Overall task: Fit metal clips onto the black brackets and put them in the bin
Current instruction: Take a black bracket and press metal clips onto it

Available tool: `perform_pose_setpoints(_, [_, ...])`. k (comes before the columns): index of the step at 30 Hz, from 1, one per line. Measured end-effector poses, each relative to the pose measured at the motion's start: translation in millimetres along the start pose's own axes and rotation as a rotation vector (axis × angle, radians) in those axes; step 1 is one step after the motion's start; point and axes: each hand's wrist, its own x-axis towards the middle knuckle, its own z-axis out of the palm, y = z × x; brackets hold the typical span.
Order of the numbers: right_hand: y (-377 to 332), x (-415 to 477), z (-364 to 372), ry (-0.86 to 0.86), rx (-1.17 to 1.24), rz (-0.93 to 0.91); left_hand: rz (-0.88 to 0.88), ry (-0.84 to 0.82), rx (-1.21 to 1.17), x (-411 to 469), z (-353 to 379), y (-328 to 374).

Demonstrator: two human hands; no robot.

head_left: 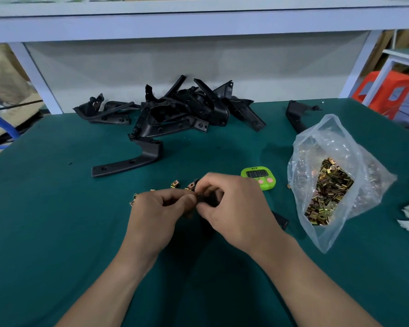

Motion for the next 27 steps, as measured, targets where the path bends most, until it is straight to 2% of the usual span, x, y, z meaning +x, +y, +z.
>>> perform_pose_setpoints(3, [-4, 0, 1, 0.01, -0.048, -0.051, -0.046, -0.032, -0.104, 0, -1, 1])
perform_pose_setpoints(7, [-4, -4, 8, -0.006, 0.056, -0.015, -0.067, -0.019, -0.193, 1, -1, 0])
perform_pose_setpoints(13, [-1, -3, 11, 0.104, 0.028, 0.01, -0.07, -0.117, -0.287, 1, 0, -2])
perform_pose_setpoints(20, [5, -3, 14, 0.086, 0.089, 0.115, -0.12, -0.084, -0.226, 2, 2, -1])
perform_pose_setpoints(27, [7, -2, 14, 0.027, 0.22, 0.235, -0.072, -0.061, -0.136, 3, 3, 0])
